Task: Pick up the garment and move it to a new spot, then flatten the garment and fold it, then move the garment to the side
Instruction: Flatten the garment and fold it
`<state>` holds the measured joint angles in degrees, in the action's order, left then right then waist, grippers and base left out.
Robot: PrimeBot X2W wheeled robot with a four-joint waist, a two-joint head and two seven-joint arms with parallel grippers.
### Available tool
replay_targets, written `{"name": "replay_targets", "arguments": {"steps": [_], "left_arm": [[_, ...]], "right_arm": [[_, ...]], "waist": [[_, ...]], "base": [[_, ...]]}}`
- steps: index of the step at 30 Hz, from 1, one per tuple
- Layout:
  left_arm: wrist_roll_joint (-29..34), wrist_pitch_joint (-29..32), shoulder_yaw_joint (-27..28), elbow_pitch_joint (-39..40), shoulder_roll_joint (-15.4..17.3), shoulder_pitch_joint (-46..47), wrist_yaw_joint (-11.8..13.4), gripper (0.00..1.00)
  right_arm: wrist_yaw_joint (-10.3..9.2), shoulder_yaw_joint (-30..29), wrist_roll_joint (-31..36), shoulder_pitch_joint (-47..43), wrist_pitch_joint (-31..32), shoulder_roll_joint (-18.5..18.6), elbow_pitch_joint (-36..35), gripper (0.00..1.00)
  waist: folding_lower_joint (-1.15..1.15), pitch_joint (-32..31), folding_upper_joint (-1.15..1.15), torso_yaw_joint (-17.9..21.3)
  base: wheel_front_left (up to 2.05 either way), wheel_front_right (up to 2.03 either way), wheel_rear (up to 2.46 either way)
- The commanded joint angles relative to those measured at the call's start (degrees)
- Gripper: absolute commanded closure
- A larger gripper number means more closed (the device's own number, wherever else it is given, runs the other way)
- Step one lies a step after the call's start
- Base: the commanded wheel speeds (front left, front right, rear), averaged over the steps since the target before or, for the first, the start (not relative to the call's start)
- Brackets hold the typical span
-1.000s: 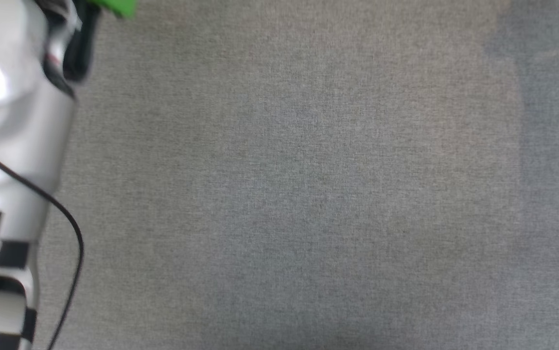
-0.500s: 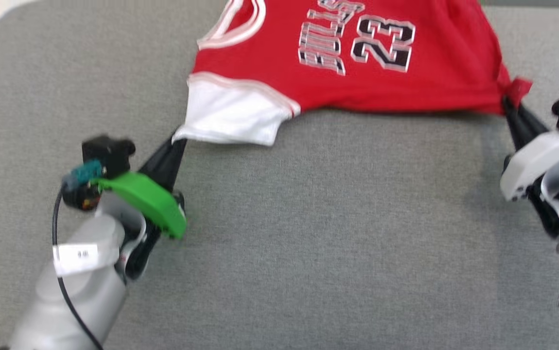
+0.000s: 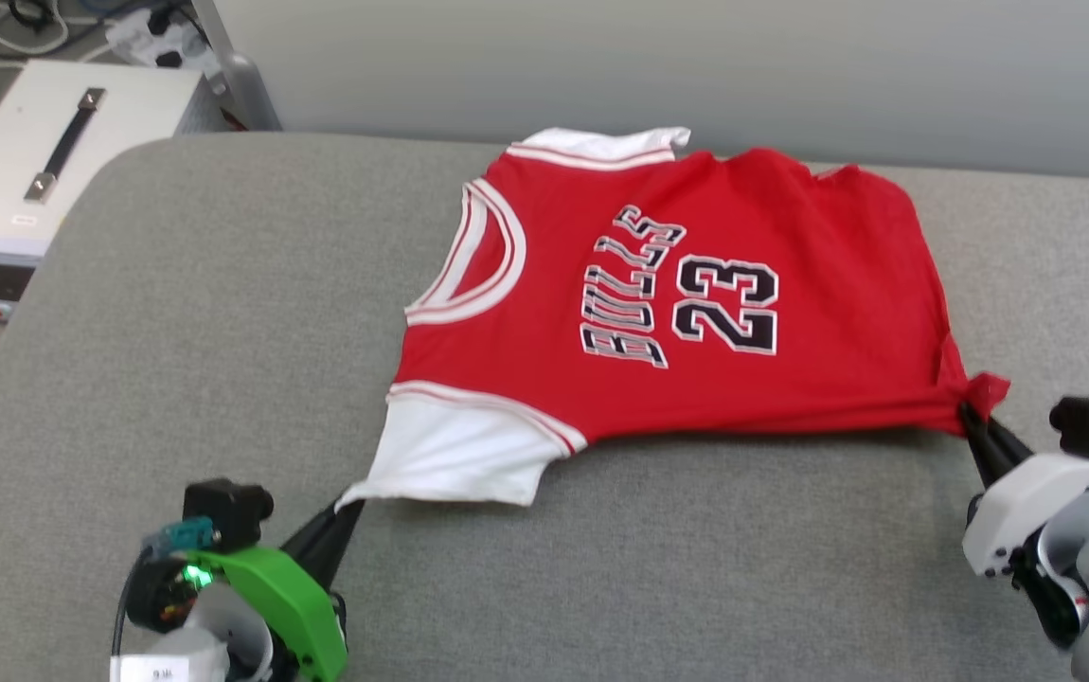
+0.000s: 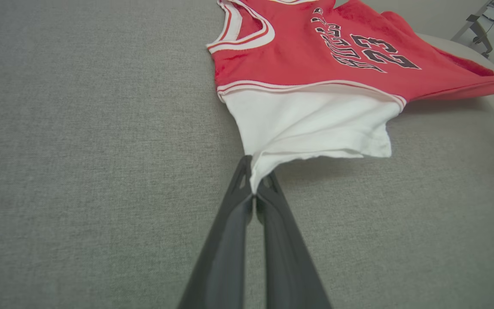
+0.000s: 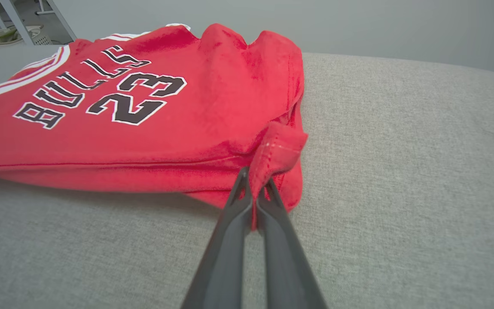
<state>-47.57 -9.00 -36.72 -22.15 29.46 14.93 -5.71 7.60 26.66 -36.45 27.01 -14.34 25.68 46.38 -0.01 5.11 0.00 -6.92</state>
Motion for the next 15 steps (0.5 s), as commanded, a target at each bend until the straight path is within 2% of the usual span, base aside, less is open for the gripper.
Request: {"name": "replay_targets", "arguments": {"steps": [1,9,15], "left_arm": [[-0.54,0.27,-0.14,1.04,0.86,-2.1,0.75,1.0],[-1.47,3.01,-2.0,8.75,3.49,-9.71,2.84,1.0],[-3.73,5.25,-2.69,13.89,6.28,-16.01,4.06,1.0]], "right_arm": [[-0.11,-0.4,-1.02,-1.89,0.01,0.12,-0.24,1.0],[-0.11,-2.13,-4.47,-9.61,1.13,0.41,-2.35,1.0],[-0.11,-3.02,-6.42,-16.17,2.91,1.01,-6.56,1.0]], "waist": [[0.01,-3.79,0.0,-0.42],[0.01,-8.48,0.0,-0.01],[0.01,-12.2,0.0,1.48]], "base": [[0.0,0.0,0.0],[0.0,0.0,0.0],[0.0,0.0,0.0]]}}
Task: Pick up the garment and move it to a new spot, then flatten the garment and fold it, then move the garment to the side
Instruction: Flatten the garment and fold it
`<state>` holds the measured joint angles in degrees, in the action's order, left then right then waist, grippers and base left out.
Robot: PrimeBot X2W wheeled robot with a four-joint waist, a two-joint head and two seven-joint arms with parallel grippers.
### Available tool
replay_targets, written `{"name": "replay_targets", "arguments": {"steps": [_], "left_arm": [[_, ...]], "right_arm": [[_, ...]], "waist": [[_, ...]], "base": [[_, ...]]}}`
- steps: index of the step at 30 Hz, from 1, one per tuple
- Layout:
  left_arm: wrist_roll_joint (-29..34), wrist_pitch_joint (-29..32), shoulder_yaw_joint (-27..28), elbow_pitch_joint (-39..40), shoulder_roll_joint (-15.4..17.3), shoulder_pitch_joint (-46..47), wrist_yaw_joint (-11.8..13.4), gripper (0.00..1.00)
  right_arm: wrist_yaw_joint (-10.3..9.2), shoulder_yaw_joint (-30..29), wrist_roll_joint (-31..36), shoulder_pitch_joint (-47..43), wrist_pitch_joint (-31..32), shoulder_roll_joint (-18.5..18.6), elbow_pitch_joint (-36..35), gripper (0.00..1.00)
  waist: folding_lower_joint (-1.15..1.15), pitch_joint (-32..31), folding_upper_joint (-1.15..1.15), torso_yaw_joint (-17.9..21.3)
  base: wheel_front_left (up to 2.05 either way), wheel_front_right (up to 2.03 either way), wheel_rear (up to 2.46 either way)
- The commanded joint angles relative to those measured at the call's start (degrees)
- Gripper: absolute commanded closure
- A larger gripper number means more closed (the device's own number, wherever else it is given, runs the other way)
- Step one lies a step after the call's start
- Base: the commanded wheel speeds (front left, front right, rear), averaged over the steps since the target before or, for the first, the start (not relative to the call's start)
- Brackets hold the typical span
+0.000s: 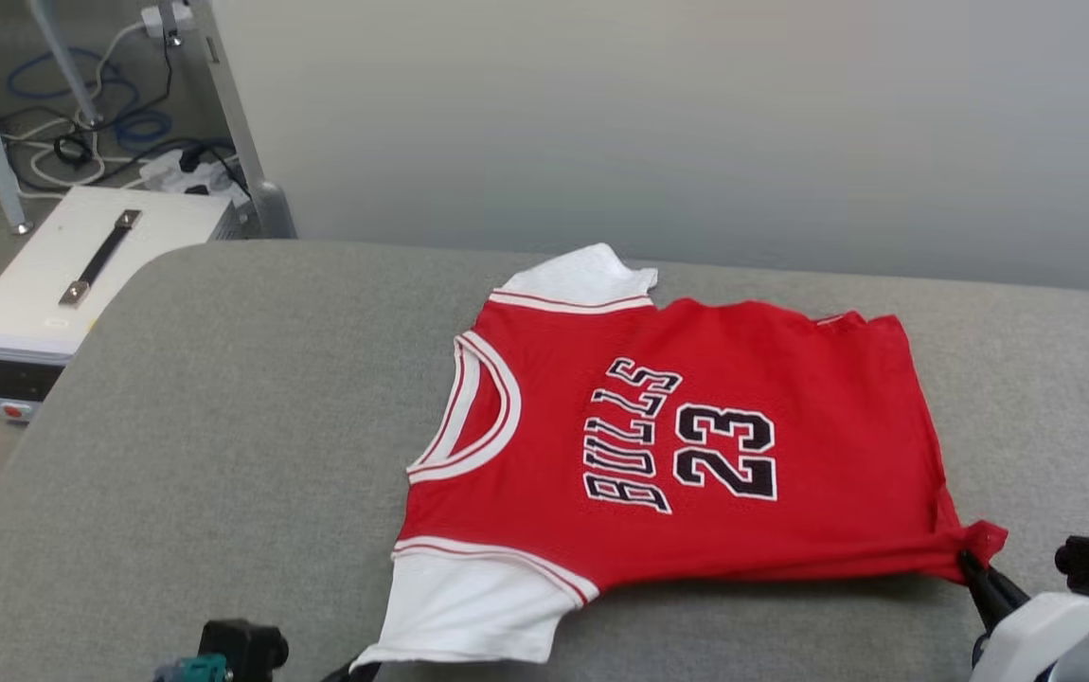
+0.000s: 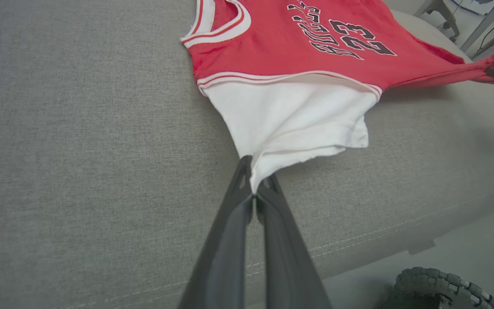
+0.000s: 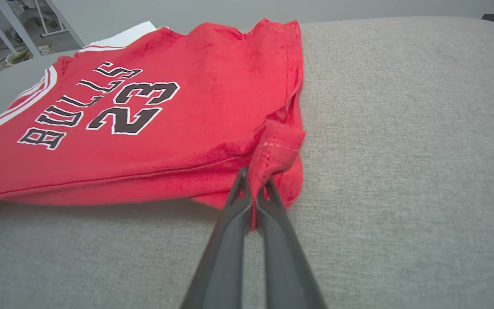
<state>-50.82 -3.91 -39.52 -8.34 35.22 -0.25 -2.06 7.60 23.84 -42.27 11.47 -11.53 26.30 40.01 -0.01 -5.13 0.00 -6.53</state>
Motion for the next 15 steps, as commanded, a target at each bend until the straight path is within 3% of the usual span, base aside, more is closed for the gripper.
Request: {"name": "replay_targets", "arguments": {"steps": [1,15], "left_arm": [[-0.83,0.43,-0.05,0.93,0.95,-1.92,0.61,1.0],[-5.66,5.26,-1.38,12.07,6.24,-12.81,4.01,1.0]], "right_arm": [[-0.11,-0.22,-0.77,-1.9,0.54,0.73,-1.27,1.0],[-0.11,-7.22,-4.58,-18.55,10.26,2.64,-17.76,1.0]], "waist": [[0.01,-2.38,0.0,1.34],[0.01,-4.74,0.0,2.86]], "base": [[0.0,0.0,0.0],[0.0,0.0,0.0]]}}
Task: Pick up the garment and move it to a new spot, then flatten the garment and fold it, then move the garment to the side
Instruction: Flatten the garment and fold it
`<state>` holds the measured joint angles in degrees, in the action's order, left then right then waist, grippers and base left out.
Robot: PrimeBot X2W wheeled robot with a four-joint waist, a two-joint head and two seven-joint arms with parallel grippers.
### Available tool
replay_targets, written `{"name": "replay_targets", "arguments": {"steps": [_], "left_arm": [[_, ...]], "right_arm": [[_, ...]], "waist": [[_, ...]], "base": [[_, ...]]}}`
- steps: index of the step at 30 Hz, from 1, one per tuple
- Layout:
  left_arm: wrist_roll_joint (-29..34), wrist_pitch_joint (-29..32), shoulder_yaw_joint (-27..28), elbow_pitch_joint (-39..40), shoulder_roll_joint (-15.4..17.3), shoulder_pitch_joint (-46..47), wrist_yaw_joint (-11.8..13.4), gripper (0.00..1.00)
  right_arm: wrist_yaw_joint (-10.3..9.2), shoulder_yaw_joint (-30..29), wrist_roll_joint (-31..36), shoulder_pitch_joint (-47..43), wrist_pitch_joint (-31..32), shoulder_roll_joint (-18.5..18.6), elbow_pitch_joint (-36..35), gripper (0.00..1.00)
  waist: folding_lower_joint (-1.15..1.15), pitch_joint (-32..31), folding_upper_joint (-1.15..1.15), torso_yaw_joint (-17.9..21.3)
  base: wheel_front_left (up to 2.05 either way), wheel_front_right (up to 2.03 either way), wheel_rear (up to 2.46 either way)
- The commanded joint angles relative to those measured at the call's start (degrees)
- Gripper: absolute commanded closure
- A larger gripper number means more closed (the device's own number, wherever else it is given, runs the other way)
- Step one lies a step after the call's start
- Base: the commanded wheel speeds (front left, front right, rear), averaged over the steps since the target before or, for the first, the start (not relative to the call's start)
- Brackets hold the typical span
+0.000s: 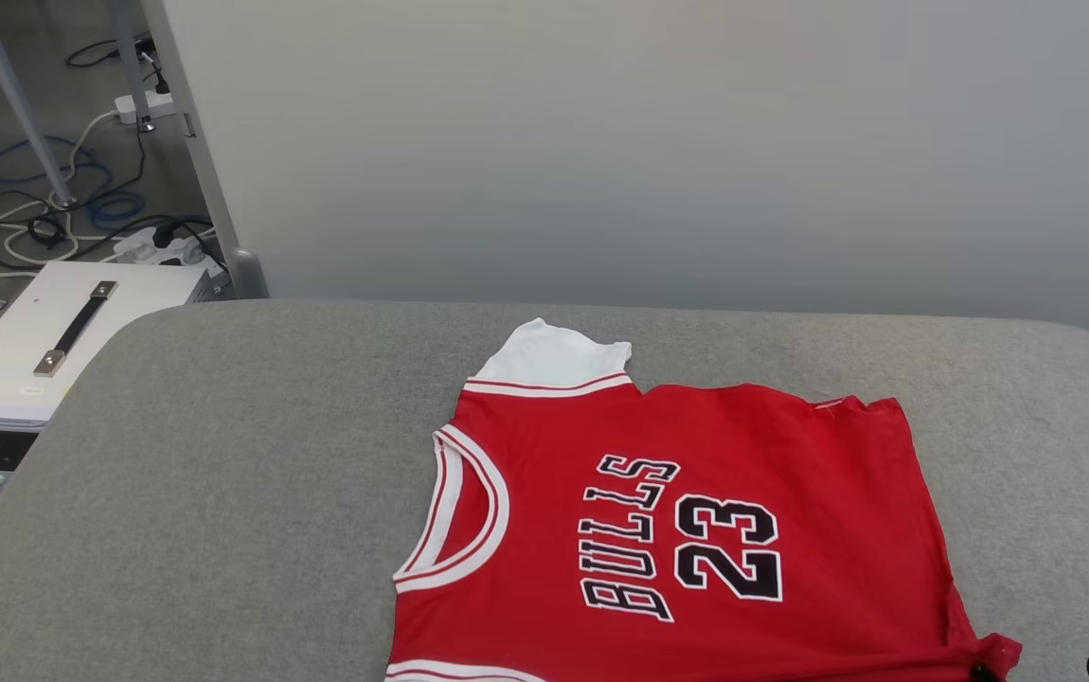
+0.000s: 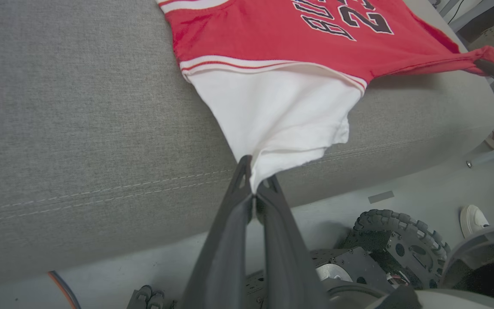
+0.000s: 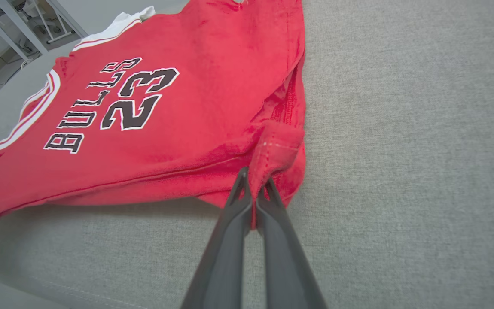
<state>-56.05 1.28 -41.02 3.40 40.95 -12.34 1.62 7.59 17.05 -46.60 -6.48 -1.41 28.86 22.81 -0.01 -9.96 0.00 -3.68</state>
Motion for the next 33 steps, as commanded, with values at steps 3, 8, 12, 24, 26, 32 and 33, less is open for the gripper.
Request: {"name": "replay_targets", "arguments": {"steps": [3,8,12,24,26,32,33], "left_arm": [[-0.45,-0.55,0.92,2.19,0.99,-0.75,0.96,1.0],[0.25,-1.33,2.84,4.14,0.96,2.59,1.42,1.0],[0.91,-0.49,3.88,4.33,0.96,6.9,0.88,1.0],[3.14,3.58,4.49,-2.36,-2.01,22.6,-2.66,1.0],[3.51,4.14,4.34,-4.29,-2.71,24.88,-3.2,1.0],[3.83,6.35,3.83,-11.02,-5.01,30.89,-4.1,1.0],[4.0,6.81,3.64,-12.28,-5.4,31.86,-4.13,1.0]], "right_arm": [[-0.1,-3.61,0.1,-3.29,0.85,-0.49,-4.01,1.0],[-0.1,-8.23,2.38,-5.03,3.04,-2.21,-9.13,1.0],[-0.1,-10.72,4.72,-4.15,6.13,-3.75,-12.75,1.0],[-0.1,-16.23,12.82,3.25,14.43,-8.53,-16.21,1.0],[-0.1,-17.05,14.21,4.64,15.23,-9.32,-15.62,1.0],[-0.1,-17.66,16.92,8.29,17.64,-10.62,-14.02,1.0],[-0.1,-17.5,17.21,8.9,18.0,-10.69,-13.74,1.0]], "waist": [[0.01,0.6,0.0,-0.04],[0.01,2.66,0.0,0.1],[0.01,4.69,0.0,0.32],[0.01,11.8,0.0,1.16],[0.01,12.88,0.0,1.32],[0.01,15.71,0.0,2.0],[0.01,16.18,0.0,2.17]], "base": [[0.0,0.0,0.0],[0.0,0.0,0.0],[0.0,0.0,0.0],[0.0,0.0,0.0],[0.0,0.0,0.0],[0.0,0.0,0.0],[0.0,0.0,0.0]]}}
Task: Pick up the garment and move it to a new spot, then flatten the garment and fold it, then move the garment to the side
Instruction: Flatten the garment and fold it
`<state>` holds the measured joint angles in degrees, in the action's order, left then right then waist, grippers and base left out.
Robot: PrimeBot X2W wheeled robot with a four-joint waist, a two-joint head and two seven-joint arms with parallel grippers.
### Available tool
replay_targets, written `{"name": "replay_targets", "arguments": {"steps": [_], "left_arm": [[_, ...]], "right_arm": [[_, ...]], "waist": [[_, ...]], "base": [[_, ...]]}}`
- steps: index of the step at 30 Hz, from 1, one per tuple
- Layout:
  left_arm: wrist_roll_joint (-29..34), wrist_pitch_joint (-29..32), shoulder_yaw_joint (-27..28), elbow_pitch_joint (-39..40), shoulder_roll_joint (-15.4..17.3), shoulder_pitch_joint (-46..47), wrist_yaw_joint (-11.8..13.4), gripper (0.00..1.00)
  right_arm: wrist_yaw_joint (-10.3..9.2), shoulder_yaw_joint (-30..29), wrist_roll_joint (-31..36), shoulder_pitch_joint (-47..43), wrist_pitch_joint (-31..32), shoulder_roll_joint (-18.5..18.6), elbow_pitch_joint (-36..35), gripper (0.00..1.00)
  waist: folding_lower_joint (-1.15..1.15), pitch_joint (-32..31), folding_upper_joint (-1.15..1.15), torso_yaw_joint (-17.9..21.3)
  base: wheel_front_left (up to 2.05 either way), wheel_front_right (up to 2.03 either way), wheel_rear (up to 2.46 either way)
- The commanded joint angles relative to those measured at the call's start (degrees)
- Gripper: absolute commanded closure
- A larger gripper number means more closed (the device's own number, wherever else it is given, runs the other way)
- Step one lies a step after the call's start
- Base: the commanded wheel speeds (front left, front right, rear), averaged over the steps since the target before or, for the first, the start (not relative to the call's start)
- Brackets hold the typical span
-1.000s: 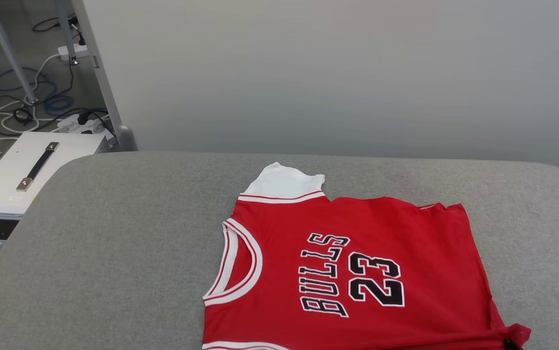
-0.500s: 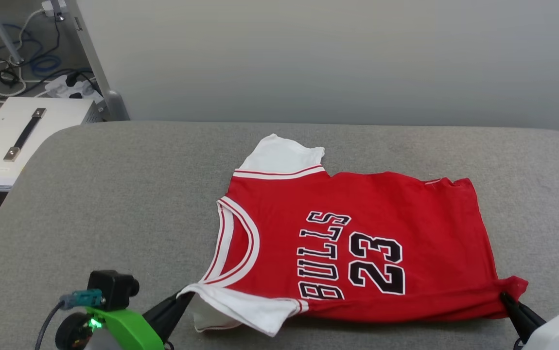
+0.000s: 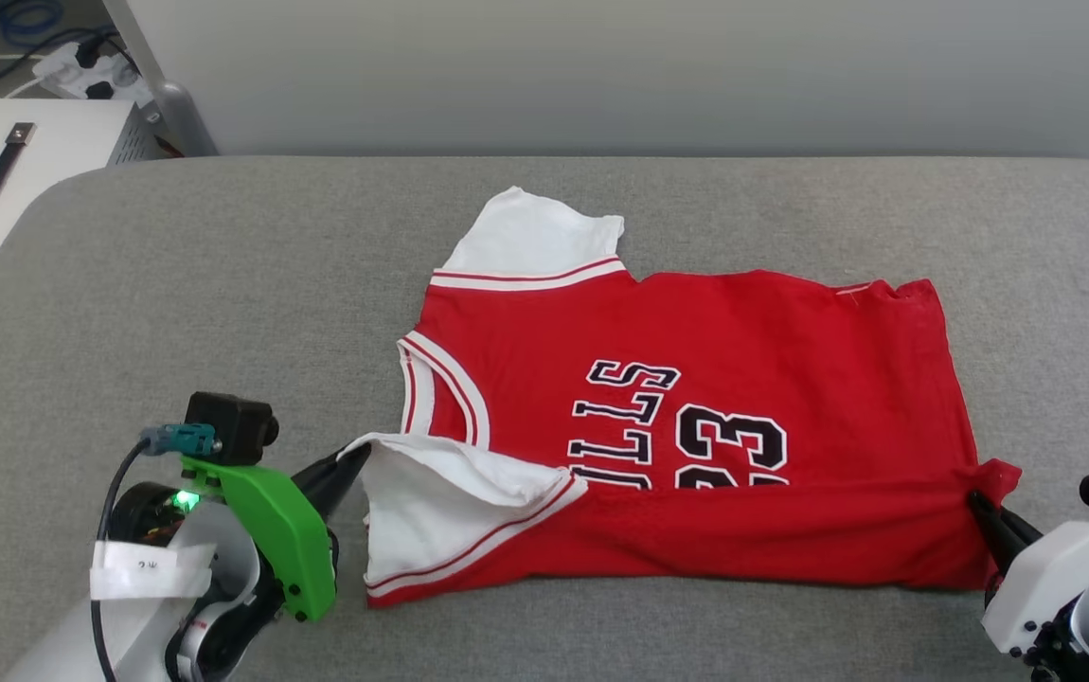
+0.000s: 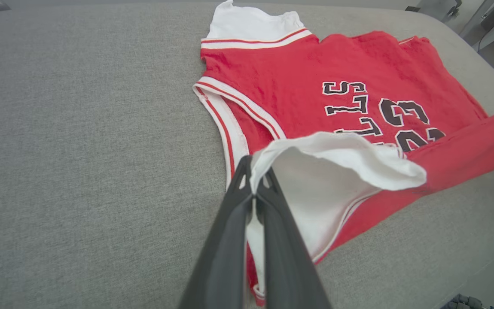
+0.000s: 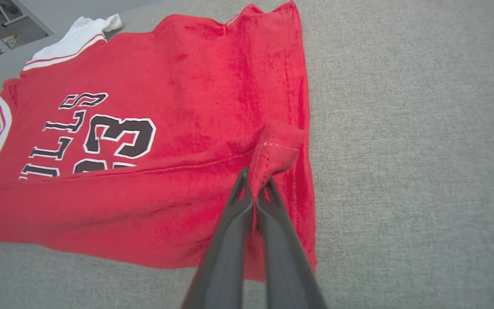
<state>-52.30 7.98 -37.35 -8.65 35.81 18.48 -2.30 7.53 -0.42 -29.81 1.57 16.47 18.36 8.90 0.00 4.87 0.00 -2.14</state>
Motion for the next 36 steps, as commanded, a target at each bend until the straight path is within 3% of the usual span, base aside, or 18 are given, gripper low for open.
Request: {"name": "replay_targets", "arguments": {"steps": [1,10,11,12,22,27,31,36], "left_arm": [[0.27,0.47,-0.13,-1.24,-0.57,1.73,-0.23,1.0],[1.78,1.78,-1.74,-10.88,-3.55,7.28,-1.01,1.0],[2.79,1.58,-2.73,-15.17,-5.39,8.87,-0.88,1.0],[3.09,1.12,-3.29,-18.39,-7.32,9.72,-0.63,0.0],[-0.42,-5.47,-0.51,-25.55,-12.98,7.97,0.09,0.0],[-3.18,-8.2,1.86,-25.92,-13.4,4.78,0.42,0.0],[-4.28,-10.03,3.12,-23.58,-13.06,1.5,2.0,0.0],[-5.93,-9.9,4.23,-17.94,-12.32,-4.35,6.33,0.0]], "right_arm": [[-0.04,0.15,0.67,1.3,0.4,-0.25,0.41,1.0],[-0.04,1.38,2.81,5.54,1.15,-1.28,4.55,1.0],[-0.04,1.54,4.35,7.07,0.7,-2.23,7.21,1.0],[-0.04,1.07,5.8,8.15,-0.16,-2.95,9.1,0.0],[-0.04,2.33,6.86,7.99,-3.17,-2.42,9.48,0.0],[-0.04,2.84,7.89,6.27,-3.76,-1.32,6.92,0.0],[-0.04,2.73,9.22,4.07,-3.19,-0.84,4.05,0.0],[-0.04,1.69,10.35,0.08,-0.45,-1.07,-0.97,0.0]], "waist": [[0.0,1.75,0.0,0.81],[0.0,4.61,0.0,2.4],[0.0,5.19,0.0,2.73],[0.0,5.1,0.0,2.76],[0.0,0.71,0.0,2.24],[0.0,-2.24,0.0,2.15],[0.0,-4.41,0.0,1.95],[0.0,-6.33,0.0,1.81]], "base": [[0.0,0.0,0.0],[0.0,0.0,0.0],[0.0,0.0,0.0],[0.0,0.0,0.0],[0.0,0.0,0.0],[0.0,0.0,0.0],[0.0,0.0,0.0],[0.0,0.0,0.0]]}}
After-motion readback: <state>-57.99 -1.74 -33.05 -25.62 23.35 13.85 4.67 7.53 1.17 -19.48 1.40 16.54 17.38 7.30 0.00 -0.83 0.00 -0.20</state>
